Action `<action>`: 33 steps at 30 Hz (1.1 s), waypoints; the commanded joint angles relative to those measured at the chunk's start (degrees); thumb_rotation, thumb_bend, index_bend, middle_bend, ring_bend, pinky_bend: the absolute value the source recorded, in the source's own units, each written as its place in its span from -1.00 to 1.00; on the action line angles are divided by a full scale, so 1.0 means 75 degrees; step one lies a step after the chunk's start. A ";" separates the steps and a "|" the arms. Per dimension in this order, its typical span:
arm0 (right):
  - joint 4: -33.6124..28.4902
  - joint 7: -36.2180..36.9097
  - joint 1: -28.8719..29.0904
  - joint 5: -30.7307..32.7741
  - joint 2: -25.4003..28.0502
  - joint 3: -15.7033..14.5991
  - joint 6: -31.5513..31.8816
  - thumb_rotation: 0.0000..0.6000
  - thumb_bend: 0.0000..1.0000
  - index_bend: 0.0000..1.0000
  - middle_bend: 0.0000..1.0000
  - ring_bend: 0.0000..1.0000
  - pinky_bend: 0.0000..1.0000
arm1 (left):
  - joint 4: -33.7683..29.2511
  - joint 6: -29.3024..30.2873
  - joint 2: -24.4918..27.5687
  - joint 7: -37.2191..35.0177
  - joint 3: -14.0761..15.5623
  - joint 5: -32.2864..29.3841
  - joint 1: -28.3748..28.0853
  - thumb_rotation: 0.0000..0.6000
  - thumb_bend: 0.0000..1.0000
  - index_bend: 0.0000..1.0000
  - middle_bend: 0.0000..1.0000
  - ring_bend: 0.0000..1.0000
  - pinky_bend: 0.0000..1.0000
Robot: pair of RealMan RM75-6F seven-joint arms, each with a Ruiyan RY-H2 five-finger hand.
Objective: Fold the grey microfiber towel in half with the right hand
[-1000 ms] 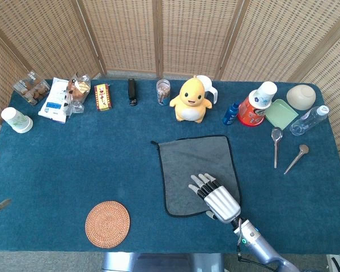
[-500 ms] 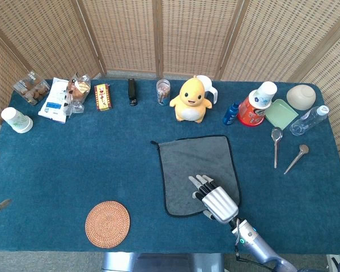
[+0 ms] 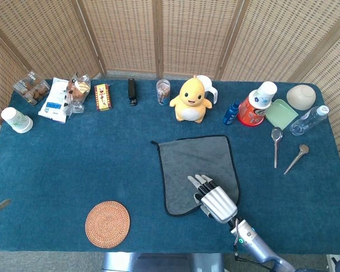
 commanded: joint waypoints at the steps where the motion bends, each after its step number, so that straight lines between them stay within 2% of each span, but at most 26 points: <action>1: 0.0006 0.0024 0.0003 0.0000 -0.0006 0.0000 0.0013 1.00 -0.22 0.10 -0.89 -1.00 -0.59 | 0.0001 -0.0007 0.0004 -0.0006 0.0002 0.0002 -0.0002 1.00 -0.79 -1.00 -1.00 -1.00 -1.00; 7: 0.0045 0.0232 0.0014 0.0052 -0.0019 0.0009 0.0023 1.00 -0.25 0.21 -0.85 -0.99 -0.55 | -0.0004 -0.0024 0.0007 -0.0009 0.0008 0.0004 -0.0007 1.00 -0.79 -1.00 -1.00 -1.00 -1.00; 14: 0.0107 0.0325 0.0009 0.0116 -0.0018 0.0039 0.0059 1.00 -0.11 0.26 -0.84 -0.99 -0.55 | -0.0019 -0.0018 0.0005 0.0009 0.0012 0.0007 -0.0005 1.00 -0.80 -1.00 -1.00 -1.00 -1.00; 20: 0.0067 0.0271 0.0032 0.0177 -0.0001 0.0106 0.0057 1.00 -0.08 0.28 -0.84 -0.99 -0.55 | -0.0022 -0.0027 0.0001 0.0007 0.0017 0.0011 -0.0008 1.00 -0.79 -1.00 -1.00 -1.00 -1.00; 25: -0.0090 0.0202 0.0104 0.0360 0.0041 0.0274 -0.0045 1.00 -0.07 0.29 -0.84 -0.99 -0.55 | -0.0018 -0.0036 0.0011 -0.0020 0.0017 0.0006 -0.0009 1.00 -0.79 -1.00 -1.00 -1.00 -1.00; 33: -0.0469 -0.0032 0.0327 0.0974 0.0070 0.0755 -0.0446 1.00 -0.06 0.31 -0.84 -0.99 -0.55 | -0.0020 -0.0084 0.0022 -0.0034 0.0036 0.0026 -0.0020 1.00 -0.80 -1.00 -1.00 -1.00 -1.00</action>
